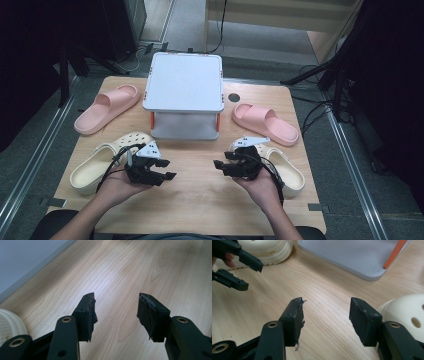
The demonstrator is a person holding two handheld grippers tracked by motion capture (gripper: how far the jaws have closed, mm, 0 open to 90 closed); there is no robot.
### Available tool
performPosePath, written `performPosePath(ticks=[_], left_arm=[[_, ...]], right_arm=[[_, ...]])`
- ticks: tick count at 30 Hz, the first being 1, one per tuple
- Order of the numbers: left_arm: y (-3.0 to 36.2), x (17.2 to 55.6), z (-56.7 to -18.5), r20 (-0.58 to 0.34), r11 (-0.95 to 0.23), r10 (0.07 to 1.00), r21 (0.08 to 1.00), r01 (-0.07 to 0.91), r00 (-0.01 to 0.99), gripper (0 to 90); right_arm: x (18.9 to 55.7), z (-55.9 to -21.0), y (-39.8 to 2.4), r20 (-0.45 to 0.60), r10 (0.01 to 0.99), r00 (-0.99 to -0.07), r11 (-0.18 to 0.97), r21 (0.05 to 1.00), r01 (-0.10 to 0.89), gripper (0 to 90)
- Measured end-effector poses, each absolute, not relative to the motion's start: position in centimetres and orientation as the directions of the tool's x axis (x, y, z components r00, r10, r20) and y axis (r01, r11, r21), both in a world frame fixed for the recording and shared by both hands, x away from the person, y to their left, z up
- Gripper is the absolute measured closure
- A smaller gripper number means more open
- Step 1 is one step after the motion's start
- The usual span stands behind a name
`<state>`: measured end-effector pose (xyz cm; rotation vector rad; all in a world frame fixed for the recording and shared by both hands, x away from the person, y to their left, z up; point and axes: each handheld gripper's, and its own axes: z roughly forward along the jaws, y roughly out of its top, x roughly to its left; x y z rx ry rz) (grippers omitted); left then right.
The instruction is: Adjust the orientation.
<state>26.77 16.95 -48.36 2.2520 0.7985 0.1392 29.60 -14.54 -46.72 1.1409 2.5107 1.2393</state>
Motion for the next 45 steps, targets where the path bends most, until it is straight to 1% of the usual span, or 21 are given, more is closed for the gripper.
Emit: performPosePath(ticks=[2, 3, 4, 5, 6, 10, 14, 15, 18, 19, 21, 22, 25, 27, 30, 32, 34, 37, 38, 41, 45], left_arm=[[17.0, 26.8, -48.3, -0.138, -0.533, 0.586, 0.676, 0.509, 0.798, 49.2], [17.0, 26.8, -48.3, -0.138, -0.532, 0.589, 0.676, 0.51, 0.796, 49.6], [17.1, 26.8, -48.2, -0.133, -0.536, 0.588, 0.674, 0.508, 0.798, 49.6], [17.3, 26.7, -48.2, -0.133, -0.537, 0.583, 0.677, 0.503, 0.801, 56.1], [17.4, 26.6, -48.1, -0.129, -0.536, 0.582, 0.682, 0.498, 0.803, 58.4], [17.6, 26.5, -48.0, -0.139, -0.531, 0.578, 0.684, 0.5, 0.804, 61.2], [17.9, 26.5, -48.0, -0.173, -0.528, 0.583, 0.661, 0.533, 0.794, 58.6], [18.1, 26.5, -47.9, -0.187, -0.528, 0.587, 0.65, 0.547, 0.788, 58.0], [18.2, 26.4, -47.8, -0.188, -0.523, 0.591, 0.651, 0.55, 0.784, 57.8], [18.3, 26.4, -47.7, -0.191, -0.526, 0.59, 0.645, 0.553, 0.784, 57.8], [18.4, 26.3, -47.7, -0.197, -0.523, 0.604, 0.634, 0.57, 0.773, 57.6], [18.6, 26.3, -47.6, -0.201, -0.525, 0.605, 0.627, 0.576, 0.771, 60.1], [18.9, 26.1, -47.4, -0.2, -0.525, 0.611, 0.622, 0.581, 0.766, 61.0], [19.1, 26.0, -47.3, -0.197, -0.523, 0.613, 0.624, 0.581, 0.765, 61.1], [19.6, 25.5, -47.1, -0.187, -0.523, 0.622, 0.623, 0.582, 0.76, 61.2], [20.3, 25.1, -46.8, -0.161, -0.543, 0.629, 0.609, 0.578, 0.76, 61.6], [20.7, 25.0, -46.6, -0.159, -0.541, 0.636, 0.606, 0.583, 0.755, 61.8], [21.8, 24.8, -46.2, -0.167, -0.513, 0.663, 0.608, 0.606, 0.729, 61.7], [22.3, 24.7, -46.1, -0.172, -0.495, 0.676, 0.615, 0.614, 0.716, 61.6], [23.3, 24.2, -45.7, -0.191, -0.459, 0.697, 0.621, 0.635, 0.691, 60.7], [24.1, 23.8, -45.6, -0.19, -0.443, 0.715, 0.622, 0.646, 0.673, 60.0]], right_arm=[[29.6, -46.6, -14.6, 0.213, 0.675, -0.706, 0.375, 0.726, 0.577, 46.9], [29.6, -46.5, -14.6, 0.223, 0.667, -0.711, 0.369, 0.731, 0.575, 52.4], [29.6, -46.5, -14.6, 0.223, 0.667, -0.711, 0.369, 0.731, 0.575, 52.4], [29.6, -46.4, -14.7, 0.231, 0.661, -0.714, 0.367, 0.731, 0.576, 55.5], [29.6, -46.4, -14.7, 0.228, 0.659, -0.717, 0.369, 0.733, 0.572, 56.1], [29.5, -46.4, -14.5, 0.213, 0.647, -0.732, 0.386, 0.737, 0.555, 57.8], [29.5, -46.3, -14.3, 0.205, 0.632, -0.747, 0.395, 0.744, 0.539, 59.2], [29.5, -46.5, -14.1, 0.189, 0.626, -0.757, 0.404, 0.751, 0.522, 61.4], [29.4, -46.5, -13.9, 0.191, 0.611, -0.768, 0.41, 0.754, 0.514, 61.5], [29.5, -46.5, -13.9, 0.185, 0.617, -0.765, 0.411, 0.754, 0.513, 60.0], [29.7, -46.4, -13.8, 0.241, 0.629, -0.739, 0.38, 0.734, 0.563, 58.0], [30.0, -46.5, -13.8, 0.266, 0.628, -0.732, 0.378, 0.718, 0.585, 57.2], [30.1, -46.5, -13.7, 0.244, 0.61, -0.753, 0.414, 0.712, 0.567, 61.3], [30.3, -46.5, -13.7, 0.251, 0.599, -0.76, 0.413, 0.716, 0.562, 63.2], [30.4, -46.5, -13.5, 0.265, 0.593, -0.76, 0.397, 0.726, 0.562, 63.2], [30.5, -46.7, -13.2, 0.241, 0.572, -0.784, 0.409, 0.745, 0.527, 63.0], [30.5, -46.7, -13.1, 0.236, 0.571, -0.786, 0.417, 0.742, 0.526, 63.1], [30.8, -46.7, -12.5, 0.244, 0.546, -0.801, 0.457, 0.715, 0.529, 64.2], [30.8, -46.5, -12.1, 0.231, 0.528, -0.817, 0.477, 0.716, 0.51, 64.2], [30.9, -46.2, -11.5, 0.228, 0.507, -0.831, 0.484, 0.723, 0.494, 62.8], [31.0, -46.1, -10.9, 0.227, 0.504, -0.833, 0.489, 0.72, 0.492, 60.9]])
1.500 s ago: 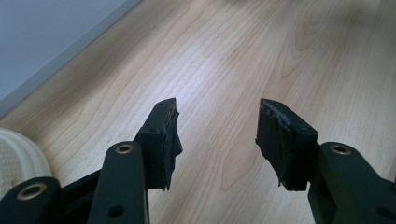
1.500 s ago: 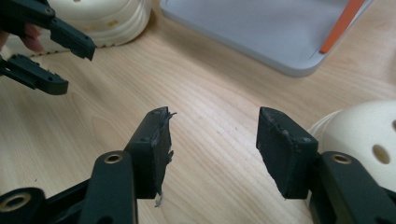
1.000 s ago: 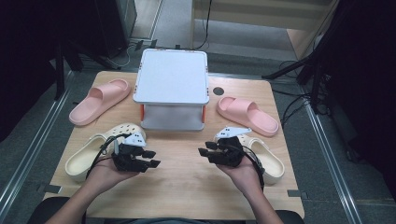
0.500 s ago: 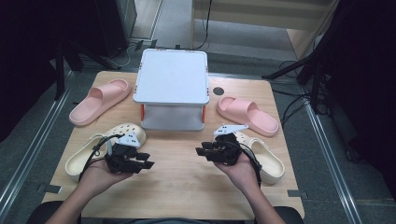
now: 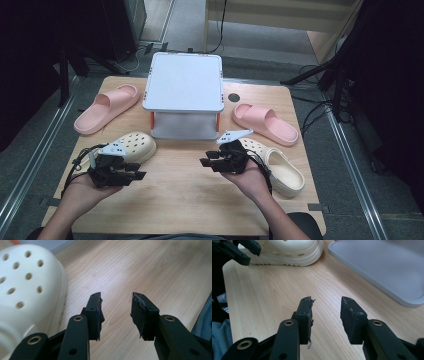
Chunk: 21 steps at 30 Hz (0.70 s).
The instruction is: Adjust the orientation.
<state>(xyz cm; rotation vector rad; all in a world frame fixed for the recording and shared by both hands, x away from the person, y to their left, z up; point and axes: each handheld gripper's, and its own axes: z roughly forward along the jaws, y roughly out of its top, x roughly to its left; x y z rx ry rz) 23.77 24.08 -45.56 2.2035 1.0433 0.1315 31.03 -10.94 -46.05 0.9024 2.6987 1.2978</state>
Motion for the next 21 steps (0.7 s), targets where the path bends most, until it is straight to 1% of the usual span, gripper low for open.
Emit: performPosePath(ticks=[7, 13, 21], left_arm=[[26.0, 23.1, -45.2, -0.178, -0.404, 0.758, 0.629, 0.665, 0.628, 59.8], [28.3, 22.5, -45.0, -0.171, -0.345, 0.809, 0.635, 0.691, 0.562, 59.0], [30.0, 22.3, -45.0, -0.162, -0.309, 0.839, 0.644, 0.7, 0.519, 58.5]], right_arm=[[31.5, -46.0, -10.4, 0.229, 0.489, -0.842, 0.502, 0.715, 0.486, 58.9], [32.0, -46.4, -10.0, 0.234, 0.488, -0.841, 0.513, 0.702, 0.493, 58.0], [32.3, -46.6, -9.5, 0.227, 0.485, -0.845, 0.532, 0.69, 0.491, 58.3]])
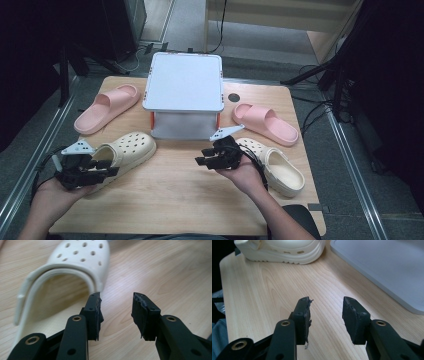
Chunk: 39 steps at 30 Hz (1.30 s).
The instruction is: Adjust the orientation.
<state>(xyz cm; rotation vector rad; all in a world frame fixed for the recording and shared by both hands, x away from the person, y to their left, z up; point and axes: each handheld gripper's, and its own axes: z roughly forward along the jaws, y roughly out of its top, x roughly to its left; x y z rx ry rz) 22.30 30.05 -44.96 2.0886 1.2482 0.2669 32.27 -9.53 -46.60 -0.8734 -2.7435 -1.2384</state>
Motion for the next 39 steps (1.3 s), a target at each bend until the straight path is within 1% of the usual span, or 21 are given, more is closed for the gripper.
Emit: performPosePath(ticks=[3, 5, 12, 16, 18, 22, 24, 25, 29, 34, 37, 39], left_arm=[[30.8, 22.6, -45.3, -0.151, -0.295, 0.854, 0.647, 0.703, 0.498, 59.4], [31.0, 23.0, -45.8, -0.166, -0.283, 0.855, 0.645, 0.71, 0.492, 60.3], [30.7, 24.6, -47.1, -0.161, -0.299, 0.854, 0.626, 0.72, 0.494, 60.3], [30.2, 25.2, -47.5, -0.163, -0.315, 0.839, 0.632, 0.708, 0.519, 65.2], [30.1, 25.2, -47.6, -0.161, -0.317, 0.84, 0.63, 0.709, 0.518, 66.0], [29.9, 25.6, -48.0, -0.187, -0.319, 0.826, 0.622, 0.715, 0.531, 72.9], [29.9, 25.5, -48.0, -0.184, -0.319, 0.826, 0.627, 0.711, 0.532, 73.6], [29.9, 25.5, -47.9, -0.171, -0.327, 0.827, 0.629, 0.705, 0.535, 75.3], [29.6, 25.4, -47.2, -0.119, -0.348, 0.837, 0.638, 0.687, 0.535, 77.4], [29.5, 25.0, -46.1, -0.153, -0.316, 0.833, 0.657, 0.684, 0.531, 77.5], [28.8, 24.7, -45.6, -0.125, -0.338, 0.826, 0.67, 0.661, 0.55, 77.6], [28.2, 24.7, -45.2, -0.126, -0.343, 0.816, 0.68, 0.648, 0.564, 77.6]], right_arm=[[32.3, -46.7, -9.4, 0.223, 0.484, -0.846, 0.54, 0.684, 0.489, 58.0], [32.3, -46.8, -9.3, 0.218, 0.482, -0.848, 0.544, 0.684, 0.485, 57.7], [32.3, -47.0, -9.2, 0.208, 0.486, -0.849, 0.554, 0.677, 0.484, 57.1], [32.3, -47.1, -9.0, 0.199, 0.483, -0.853, 0.563, 0.675, 0.477, 56.0], [32.3, -47.1, -9.0, 0.199, 0.484, -0.852, 0.564, 0.674, 0.477, 55.9], [32.2, -47.2, -8.8, 0.195, 0.48, -0.855, 0.569, 0.673, 0.472, 55.5], [32.2, -47.2, -8.8, 0.195, 0.48, -0.855, 0.569, 0.673, 0.473, 55.4], [32.2, -47.2, -8.8, 0.194, 0.48, -0.855, 0.571, 0.672, 0.473, 55.4], [32.2, -47.2, -8.8, 0.193, 0.48, -0.856, 0.571, 0.672, 0.472, 55.4], [32.3, -47.1, -8.9, 0.193, 0.483, -0.854, 0.568, 0.673, 0.474, 55.4], [32.3, -47.1, -9.0, 0.192, 0.484, -0.854, 0.568, 0.673, 0.474, 55.4], [32.2, -47.1, -9.1, 0.191, 0.49, -0.85, 0.566, 0.672, 0.477, 55.4]])
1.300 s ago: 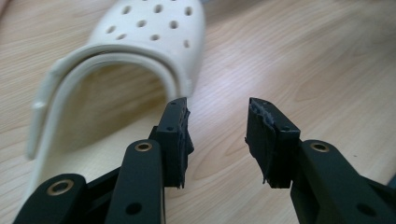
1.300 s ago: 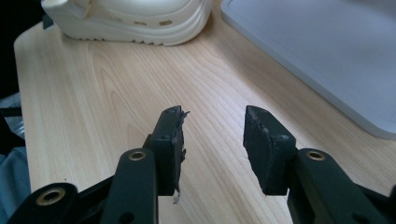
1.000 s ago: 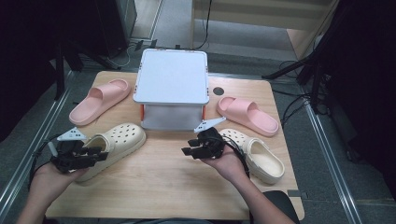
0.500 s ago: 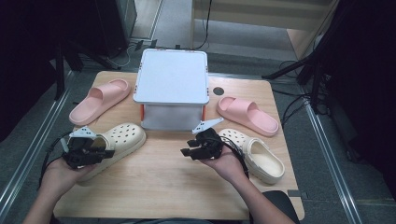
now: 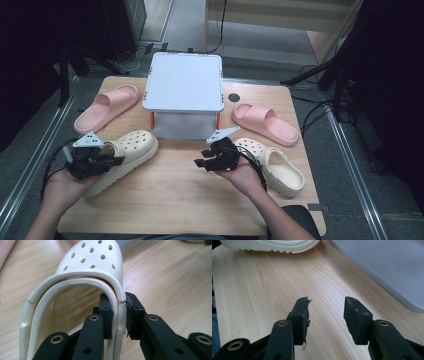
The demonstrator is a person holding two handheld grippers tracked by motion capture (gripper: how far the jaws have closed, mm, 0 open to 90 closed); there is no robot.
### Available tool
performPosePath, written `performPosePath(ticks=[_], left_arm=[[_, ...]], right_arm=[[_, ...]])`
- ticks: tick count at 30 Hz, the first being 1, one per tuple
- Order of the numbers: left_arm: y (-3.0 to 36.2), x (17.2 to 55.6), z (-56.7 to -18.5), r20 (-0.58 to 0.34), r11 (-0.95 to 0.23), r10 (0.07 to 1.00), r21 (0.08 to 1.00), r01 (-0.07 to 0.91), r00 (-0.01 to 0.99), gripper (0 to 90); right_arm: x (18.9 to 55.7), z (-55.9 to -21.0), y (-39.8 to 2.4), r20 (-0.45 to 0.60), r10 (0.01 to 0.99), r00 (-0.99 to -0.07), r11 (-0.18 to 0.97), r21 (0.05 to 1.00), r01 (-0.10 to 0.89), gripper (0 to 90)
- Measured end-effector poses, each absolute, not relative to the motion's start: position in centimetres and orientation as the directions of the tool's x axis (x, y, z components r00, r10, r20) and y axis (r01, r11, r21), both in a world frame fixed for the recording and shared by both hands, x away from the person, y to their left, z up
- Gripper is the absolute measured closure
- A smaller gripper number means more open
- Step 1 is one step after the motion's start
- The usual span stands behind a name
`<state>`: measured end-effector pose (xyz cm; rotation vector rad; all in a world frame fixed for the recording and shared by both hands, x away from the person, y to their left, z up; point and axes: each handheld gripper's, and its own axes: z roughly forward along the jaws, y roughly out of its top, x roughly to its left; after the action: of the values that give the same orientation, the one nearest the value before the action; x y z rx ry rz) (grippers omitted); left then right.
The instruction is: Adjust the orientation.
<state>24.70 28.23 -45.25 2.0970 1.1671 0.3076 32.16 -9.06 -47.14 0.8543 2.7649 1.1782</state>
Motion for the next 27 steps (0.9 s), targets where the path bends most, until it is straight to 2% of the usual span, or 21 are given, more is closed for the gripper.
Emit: performPosePath(ticks=[16, 27], left_arm=[[19.7, 26.0, -45.6, -0.117, -0.496, 0.676, 0.658, 0.567, 0.728, 77.4], [16.1, 26.5, -46.7, -0.114, -0.573, 0.601, 0.628, 0.526, 0.791, 77.2]], right_arm=[[31.1, -47.0, -10.1, 0.183, 0.516, -0.837, 0.534, 0.695, 0.481, 56.3], [30.2, -47.1, -11.2, 0.181, 0.545, -0.819, 0.513, 0.701, 0.496, 56.5]])
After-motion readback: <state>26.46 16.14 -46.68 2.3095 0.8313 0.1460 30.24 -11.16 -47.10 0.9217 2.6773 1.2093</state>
